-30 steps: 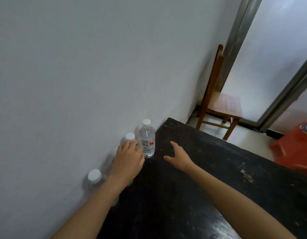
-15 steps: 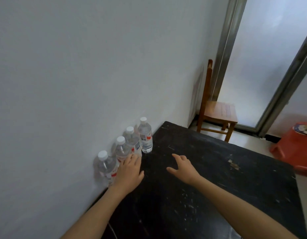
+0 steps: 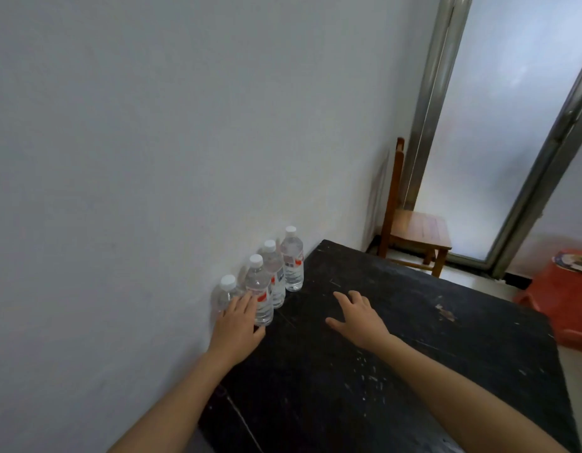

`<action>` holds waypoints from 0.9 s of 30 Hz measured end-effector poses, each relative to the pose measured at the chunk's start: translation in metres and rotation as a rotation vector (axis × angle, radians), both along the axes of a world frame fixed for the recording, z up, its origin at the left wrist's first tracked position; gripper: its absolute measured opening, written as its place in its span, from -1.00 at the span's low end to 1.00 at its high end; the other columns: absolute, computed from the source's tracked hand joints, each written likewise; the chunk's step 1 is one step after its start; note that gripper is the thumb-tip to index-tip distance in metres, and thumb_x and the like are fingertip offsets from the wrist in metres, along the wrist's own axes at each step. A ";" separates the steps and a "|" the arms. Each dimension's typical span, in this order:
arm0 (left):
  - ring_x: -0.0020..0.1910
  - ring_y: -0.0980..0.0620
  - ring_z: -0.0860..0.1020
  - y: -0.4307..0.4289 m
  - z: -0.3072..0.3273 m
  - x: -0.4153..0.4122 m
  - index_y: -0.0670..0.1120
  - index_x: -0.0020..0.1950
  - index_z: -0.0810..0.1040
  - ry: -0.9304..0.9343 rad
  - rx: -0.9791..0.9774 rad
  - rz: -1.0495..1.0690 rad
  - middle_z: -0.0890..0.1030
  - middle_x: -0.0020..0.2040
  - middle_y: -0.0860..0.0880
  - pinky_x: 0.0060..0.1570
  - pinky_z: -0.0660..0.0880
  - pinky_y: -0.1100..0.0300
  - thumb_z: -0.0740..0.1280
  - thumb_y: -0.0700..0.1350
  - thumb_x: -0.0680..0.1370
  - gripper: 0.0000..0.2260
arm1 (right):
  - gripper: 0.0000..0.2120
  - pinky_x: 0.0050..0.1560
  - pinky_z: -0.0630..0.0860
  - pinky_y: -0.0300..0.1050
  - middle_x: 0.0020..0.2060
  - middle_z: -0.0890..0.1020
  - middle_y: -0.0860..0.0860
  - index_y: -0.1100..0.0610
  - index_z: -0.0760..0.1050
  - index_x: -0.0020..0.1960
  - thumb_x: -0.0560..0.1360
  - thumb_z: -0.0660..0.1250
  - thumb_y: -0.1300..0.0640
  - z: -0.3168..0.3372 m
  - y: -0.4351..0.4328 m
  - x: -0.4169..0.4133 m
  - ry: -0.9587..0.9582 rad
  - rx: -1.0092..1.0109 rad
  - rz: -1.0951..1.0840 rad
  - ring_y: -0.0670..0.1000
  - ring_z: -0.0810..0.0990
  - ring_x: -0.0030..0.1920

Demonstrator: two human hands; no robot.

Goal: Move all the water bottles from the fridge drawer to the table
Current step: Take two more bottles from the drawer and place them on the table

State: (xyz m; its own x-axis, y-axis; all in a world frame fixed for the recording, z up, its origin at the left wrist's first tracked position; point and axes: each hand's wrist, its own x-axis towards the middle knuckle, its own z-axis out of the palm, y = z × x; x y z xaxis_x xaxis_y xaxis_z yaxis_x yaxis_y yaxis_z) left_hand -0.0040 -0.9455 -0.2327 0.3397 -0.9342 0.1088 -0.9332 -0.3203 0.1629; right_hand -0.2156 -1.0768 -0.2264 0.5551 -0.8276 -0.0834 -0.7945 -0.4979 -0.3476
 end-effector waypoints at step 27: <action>0.45 0.00 0.15 0.095 0.017 -0.002 -0.09 0.47 0.15 0.162 -0.121 -0.556 0.20 0.49 -0.06 0.39 0.18 0.12 0.19 0.06 0.55 -0.46 | -0.32 0.44 0.13 0.06 0.50 0.03 0.11 -0.03 0.01 0.49 0.50 0.26 -0.10 0.040 0.264 -0.036 0.293 -0.254 -0.335 0.13 -0.04 0.50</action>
